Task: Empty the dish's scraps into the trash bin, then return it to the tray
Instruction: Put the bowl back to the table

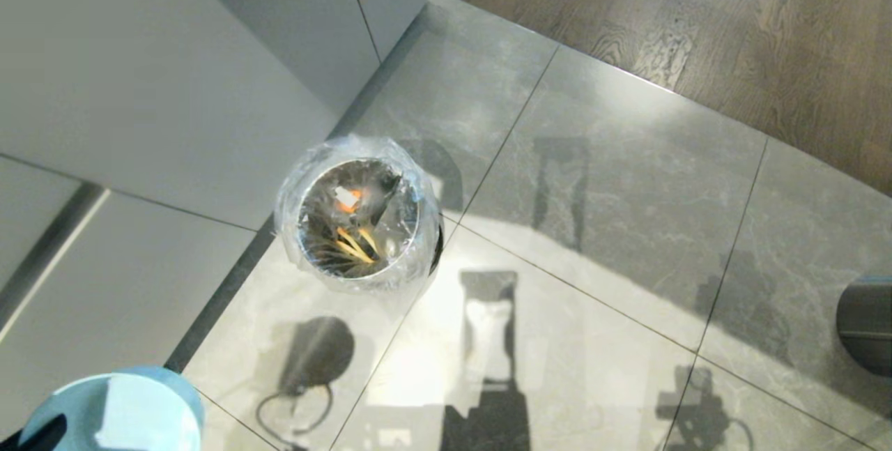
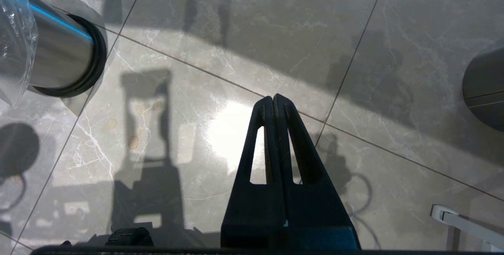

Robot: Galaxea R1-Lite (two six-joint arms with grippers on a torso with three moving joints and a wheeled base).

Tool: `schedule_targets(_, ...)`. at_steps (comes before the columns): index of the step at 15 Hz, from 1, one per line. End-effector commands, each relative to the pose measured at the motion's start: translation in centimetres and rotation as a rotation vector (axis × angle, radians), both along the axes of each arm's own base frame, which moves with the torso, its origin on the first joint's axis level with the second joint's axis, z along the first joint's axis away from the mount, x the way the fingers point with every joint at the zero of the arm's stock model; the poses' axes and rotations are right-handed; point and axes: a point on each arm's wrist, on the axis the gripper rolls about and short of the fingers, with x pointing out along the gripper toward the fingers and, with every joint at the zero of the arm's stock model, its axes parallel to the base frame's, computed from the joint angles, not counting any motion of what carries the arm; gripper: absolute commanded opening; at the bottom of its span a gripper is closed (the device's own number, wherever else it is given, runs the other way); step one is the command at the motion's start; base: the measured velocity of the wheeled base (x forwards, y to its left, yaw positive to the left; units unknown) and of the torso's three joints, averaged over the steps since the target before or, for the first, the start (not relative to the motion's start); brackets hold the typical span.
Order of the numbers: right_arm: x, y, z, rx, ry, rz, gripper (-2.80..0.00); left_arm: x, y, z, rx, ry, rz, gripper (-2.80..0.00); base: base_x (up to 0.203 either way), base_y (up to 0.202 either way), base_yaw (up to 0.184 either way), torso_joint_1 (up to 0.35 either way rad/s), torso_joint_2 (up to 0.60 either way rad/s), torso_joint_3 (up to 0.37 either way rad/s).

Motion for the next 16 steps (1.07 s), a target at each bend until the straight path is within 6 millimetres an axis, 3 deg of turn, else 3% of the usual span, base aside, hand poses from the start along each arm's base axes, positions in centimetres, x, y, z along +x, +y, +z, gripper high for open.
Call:
schedule_targets(1, 0.0, 0.0, 0.0, 0.001, 0.0, 0.001, -2.8, -1.1, 0.2, -1.2, -0.044, -0.038, -0.073, -2.8, 0.0, 0.0, 0.0, 0.0, 0.0, 0.0)
schedule_targets(7, 0.0, 0.0, 0.0, 0.001, -0.001, 0.0, -2.8, -1.6, 0.4, -3.5, -0.121, 0.011, -0.036, -2.8, 0.0, 0.0, 0.0, 0.0, 0.0, 0.0)
schedule_targets(11, 0.0, 0.0, 0.0, 0.001, -0.001, 0.0, -2.8, -1.7, 0.3, -3.9, -0.144, 0.021, 0.056, -2.8, 0.0, 0.0, 0.0, 0.0, 0.0, 0.0)
schedule_targets(16, 0.0, 0.0, 0.0, 0.001, -0.001, 0.001, -2.8, -1.7, 0.1, -4.1, -0.192, 0.035, -0.01, -2.8, 0.0, 0.0, 0.0, 0.0, 0.0, 0.0)
